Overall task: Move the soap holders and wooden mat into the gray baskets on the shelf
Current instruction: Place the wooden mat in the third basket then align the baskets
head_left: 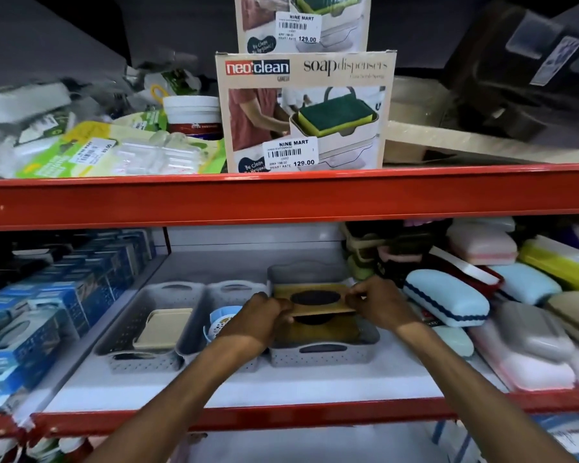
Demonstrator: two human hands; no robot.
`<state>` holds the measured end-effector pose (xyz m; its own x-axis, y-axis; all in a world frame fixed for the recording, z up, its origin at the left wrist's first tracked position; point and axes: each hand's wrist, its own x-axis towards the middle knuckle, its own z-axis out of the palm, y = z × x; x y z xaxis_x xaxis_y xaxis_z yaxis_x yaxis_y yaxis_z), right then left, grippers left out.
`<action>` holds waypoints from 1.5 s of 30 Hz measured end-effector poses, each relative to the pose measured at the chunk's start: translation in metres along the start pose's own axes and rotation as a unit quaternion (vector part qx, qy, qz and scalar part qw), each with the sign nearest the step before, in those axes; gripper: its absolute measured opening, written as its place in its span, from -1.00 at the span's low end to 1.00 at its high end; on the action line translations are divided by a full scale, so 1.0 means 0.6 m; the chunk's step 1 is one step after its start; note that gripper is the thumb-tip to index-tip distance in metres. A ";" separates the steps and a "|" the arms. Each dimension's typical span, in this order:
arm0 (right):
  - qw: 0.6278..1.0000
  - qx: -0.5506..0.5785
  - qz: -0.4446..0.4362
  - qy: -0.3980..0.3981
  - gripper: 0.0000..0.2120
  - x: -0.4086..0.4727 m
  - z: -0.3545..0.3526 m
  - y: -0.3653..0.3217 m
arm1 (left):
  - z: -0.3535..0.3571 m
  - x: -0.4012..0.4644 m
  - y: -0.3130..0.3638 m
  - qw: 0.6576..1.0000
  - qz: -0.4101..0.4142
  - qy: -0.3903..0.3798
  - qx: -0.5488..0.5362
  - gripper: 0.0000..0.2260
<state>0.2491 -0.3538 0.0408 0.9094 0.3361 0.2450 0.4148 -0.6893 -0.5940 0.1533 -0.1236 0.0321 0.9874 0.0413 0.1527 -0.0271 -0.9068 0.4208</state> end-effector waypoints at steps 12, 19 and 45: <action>0.961 -0.251 -0.110 0.036 -0.76 0.020 0.019 -0.024 | -0.006 0.015 0.024 0.989 0.089 0.025 0.113 -0.80; 0.931 -0.327 -0.146 0.076 -0.66 0.018 0.024 -0.027 | -0.015 0.016 0.036 0.988 0.100 0.019 0.119 -0.79; 0.973 -0.107 -0.089 -0.184 -0.69 0.012 0.033 0.011 | 0.009 0.042 0.057 0.993 0.025 -0.113 -0.021 -0.81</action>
<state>0.2577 -0.3432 0.0233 0.7666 0.6420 0.0152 0.5970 -0.7038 -0.3849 0.1781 -0.1559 0.0458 0.9942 -0.1034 -0.0280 -0.0795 -0.8871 0.4547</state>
